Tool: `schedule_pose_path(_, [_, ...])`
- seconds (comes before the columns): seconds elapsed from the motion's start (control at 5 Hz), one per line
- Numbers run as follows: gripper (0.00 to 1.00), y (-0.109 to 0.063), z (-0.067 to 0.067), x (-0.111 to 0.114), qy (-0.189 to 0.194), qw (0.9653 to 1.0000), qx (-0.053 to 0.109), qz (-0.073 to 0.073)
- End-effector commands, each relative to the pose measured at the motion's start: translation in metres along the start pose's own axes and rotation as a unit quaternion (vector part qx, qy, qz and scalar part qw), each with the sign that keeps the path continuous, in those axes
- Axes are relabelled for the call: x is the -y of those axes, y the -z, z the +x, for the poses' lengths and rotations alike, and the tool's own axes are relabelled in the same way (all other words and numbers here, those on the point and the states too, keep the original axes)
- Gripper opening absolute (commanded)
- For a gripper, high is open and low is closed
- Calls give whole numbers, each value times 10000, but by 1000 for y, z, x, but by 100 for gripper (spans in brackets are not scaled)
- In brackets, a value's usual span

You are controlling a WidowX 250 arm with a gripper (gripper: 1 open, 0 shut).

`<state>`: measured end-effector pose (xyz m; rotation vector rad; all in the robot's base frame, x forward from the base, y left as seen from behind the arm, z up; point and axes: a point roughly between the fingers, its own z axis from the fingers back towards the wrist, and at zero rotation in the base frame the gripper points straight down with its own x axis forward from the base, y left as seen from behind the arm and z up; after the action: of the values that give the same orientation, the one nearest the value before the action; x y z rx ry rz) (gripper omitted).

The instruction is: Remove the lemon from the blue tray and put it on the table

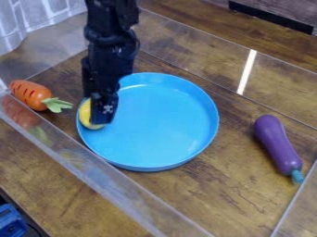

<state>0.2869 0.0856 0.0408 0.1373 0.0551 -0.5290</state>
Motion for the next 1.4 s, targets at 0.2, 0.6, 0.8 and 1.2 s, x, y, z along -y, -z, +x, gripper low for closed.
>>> schedule_pose_path(0.2, [0, 0, 12, -2, -478, 9986, 113, 171])
schedule_pose_path(0.6, [0, -11, 24, 8, -733, 9971, 107, 185])
schedule_pose_path(0.8, [0, -20, 27, 15, -715, 9972, 116, 204])
schedule_pose_path(1.2, [0, -20, 32, 12, 47, 9990, 258, 361])
